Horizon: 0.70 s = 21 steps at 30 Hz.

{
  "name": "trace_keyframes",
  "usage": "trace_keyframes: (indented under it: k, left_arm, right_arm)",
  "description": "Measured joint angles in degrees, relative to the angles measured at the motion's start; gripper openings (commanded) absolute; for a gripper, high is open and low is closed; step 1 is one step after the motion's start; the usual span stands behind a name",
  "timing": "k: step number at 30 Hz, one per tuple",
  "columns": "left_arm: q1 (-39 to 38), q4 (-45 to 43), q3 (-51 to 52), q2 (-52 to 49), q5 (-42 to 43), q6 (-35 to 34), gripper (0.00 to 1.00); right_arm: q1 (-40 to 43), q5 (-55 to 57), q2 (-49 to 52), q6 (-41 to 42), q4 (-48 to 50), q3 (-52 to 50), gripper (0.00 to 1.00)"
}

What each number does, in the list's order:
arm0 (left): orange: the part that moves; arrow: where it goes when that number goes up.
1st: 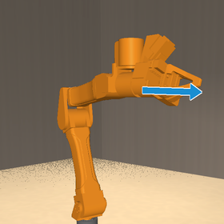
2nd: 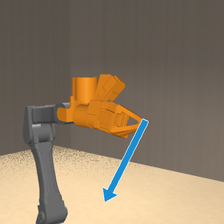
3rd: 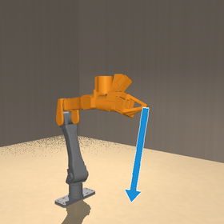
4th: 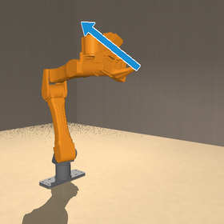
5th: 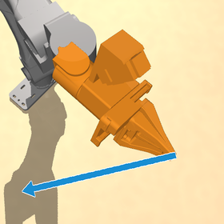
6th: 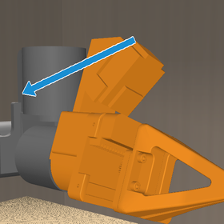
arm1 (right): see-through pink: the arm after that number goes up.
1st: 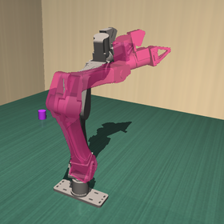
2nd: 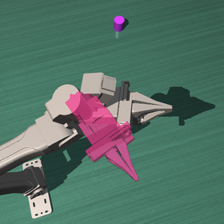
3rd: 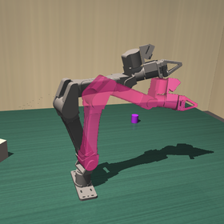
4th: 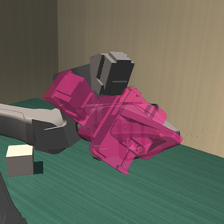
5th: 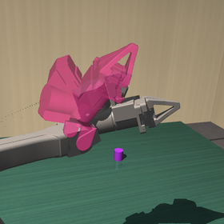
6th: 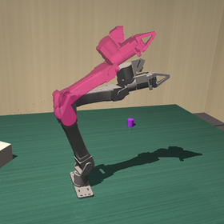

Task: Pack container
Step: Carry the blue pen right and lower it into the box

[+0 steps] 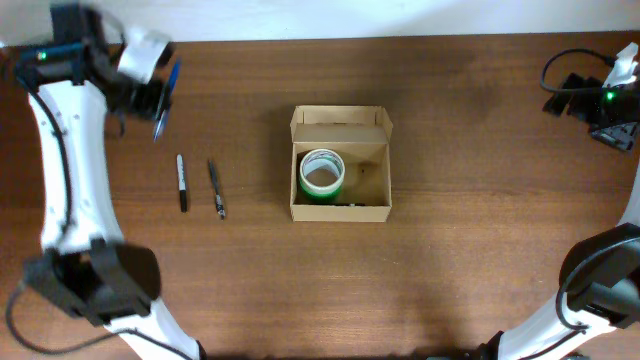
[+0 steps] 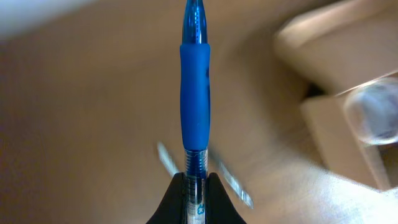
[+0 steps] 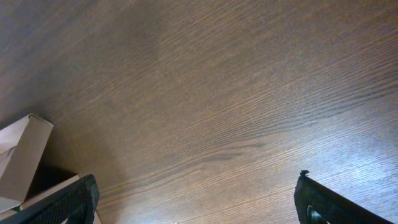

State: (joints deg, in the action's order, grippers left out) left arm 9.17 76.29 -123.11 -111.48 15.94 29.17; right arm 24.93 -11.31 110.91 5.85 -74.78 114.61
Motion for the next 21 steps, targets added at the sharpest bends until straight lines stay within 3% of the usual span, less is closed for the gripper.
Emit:
trace_keyframes:
  k: [4,9,15,21]
  left_arm:
    - [-11.41,0.09,-9.66,6.43,-0.04,5.75,0.01]
    - [-24.37,4.52,-13.0,9.53,-2.64,10.12,0.01]
    - [-32.96,6.49,-12.61,0.66,-7.54,12.35,0.01]
    - [-36.28,9.27,-11.96,-10.12,-10.25,16.46,0.01]
  right_arm:
    - [0.0,-0.04,0.0,0.0,-0.04,0.0,0.99]
    - [0.0,-0.04,0.0,0.0,-0.02,0.0,0.99]
    - [0.0,-0.04,0.0,-0.02,-0.02,0.0,0.99]
    - [0.0,-0.07,0.0,-0.02,-0.02,0.0,0.99]
